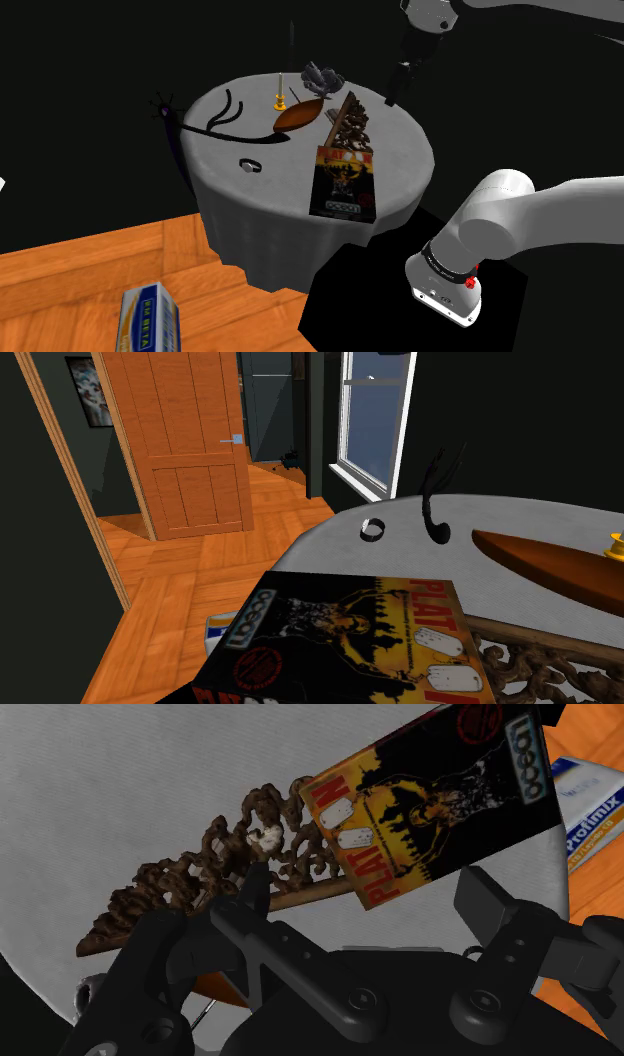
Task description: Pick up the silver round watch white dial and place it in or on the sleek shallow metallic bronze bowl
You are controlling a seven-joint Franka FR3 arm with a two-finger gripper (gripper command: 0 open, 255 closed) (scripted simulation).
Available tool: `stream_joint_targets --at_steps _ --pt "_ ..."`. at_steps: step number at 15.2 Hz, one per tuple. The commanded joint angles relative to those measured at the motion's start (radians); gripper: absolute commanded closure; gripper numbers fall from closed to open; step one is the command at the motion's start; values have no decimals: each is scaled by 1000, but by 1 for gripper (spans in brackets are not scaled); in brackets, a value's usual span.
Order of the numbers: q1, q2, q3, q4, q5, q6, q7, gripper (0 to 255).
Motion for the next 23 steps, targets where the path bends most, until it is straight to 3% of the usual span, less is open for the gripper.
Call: stream_joint_targets --at_steps 1,12,23 --pt "0 0 0 0 0 0 0 0" --pt "75 337 62 64 93 233 53 0" --pt "138 714 124 262 157 382 82 0"
